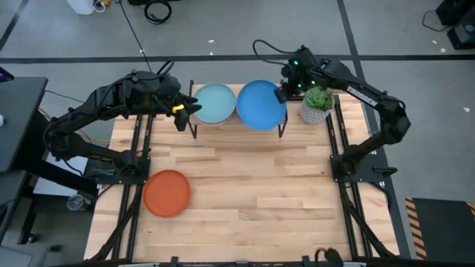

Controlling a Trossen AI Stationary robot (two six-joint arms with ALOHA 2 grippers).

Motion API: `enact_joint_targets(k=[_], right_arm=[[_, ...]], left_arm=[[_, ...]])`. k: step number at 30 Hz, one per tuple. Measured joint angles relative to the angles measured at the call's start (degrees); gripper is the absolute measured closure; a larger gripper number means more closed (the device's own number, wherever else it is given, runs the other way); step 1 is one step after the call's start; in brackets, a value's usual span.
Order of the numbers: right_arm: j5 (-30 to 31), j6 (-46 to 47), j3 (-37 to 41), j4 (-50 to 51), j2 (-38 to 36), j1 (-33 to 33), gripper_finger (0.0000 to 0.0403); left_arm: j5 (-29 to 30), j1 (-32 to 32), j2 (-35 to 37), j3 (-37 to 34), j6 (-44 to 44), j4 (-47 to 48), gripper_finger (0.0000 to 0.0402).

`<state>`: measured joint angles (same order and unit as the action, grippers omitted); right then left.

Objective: Place and stack plates onto a shelf
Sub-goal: Stack the blue plate on top of the pink plate on the shelf, then stack the orange plate on top of the blue plate on the shelf

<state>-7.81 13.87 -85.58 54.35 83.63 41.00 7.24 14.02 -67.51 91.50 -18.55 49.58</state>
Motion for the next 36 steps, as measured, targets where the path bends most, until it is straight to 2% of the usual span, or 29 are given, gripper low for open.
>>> enact_joint_targets(k=[7, 12, 18, 22, 27, 33, 36], right_arm=[[-7.25, 1.09, 0.00, -0.33, 6.38, 6.42, 0.0381], [-8.63, 1.11, 0.04, 0.26, 9.11, 7.74, 0.0356], [-8.96, -0.84, 0.07, -0.16, 7.68, 7.78, 0.0321], [-8.24, -1.49, 0.07, -0.25, 4.49, 8.19, 0.0311], [-6.48, -1.50, 0.07, -0.25, -0.44, 8.00, 0.0311], [-7.11, -2.83, 0.07, -0.23, -6.13, 4.31, 0.0311], [-7.30, -3.55, 0.07, -0.28, -8.22, 1.58, 0.0311]], left_arm=[[0.00, 0.00, 0.00, 0.00, -0.28, 0.32, 0.0246], [-0.02, 0.00, 0.00, 0.00, -0.24, 3.05, 0.0246], [-0.41, 0.01, 0.00, 0.02, 0.46, 6.43, 0.0246], [-4.15, -0.07, 0.10, -0.67, 3.19, 8.11, 0.0246], [-8.67, -2.66, 0.00, -7.65, 6.40, 9.09, 0.0246], [-17.72, -7.87, 0.01, -21.15, 8.74, 8.19, 0.0246], [-20.33, -9.42, 0.00, -27.38, 8.85, 6.39, 0.0246]])
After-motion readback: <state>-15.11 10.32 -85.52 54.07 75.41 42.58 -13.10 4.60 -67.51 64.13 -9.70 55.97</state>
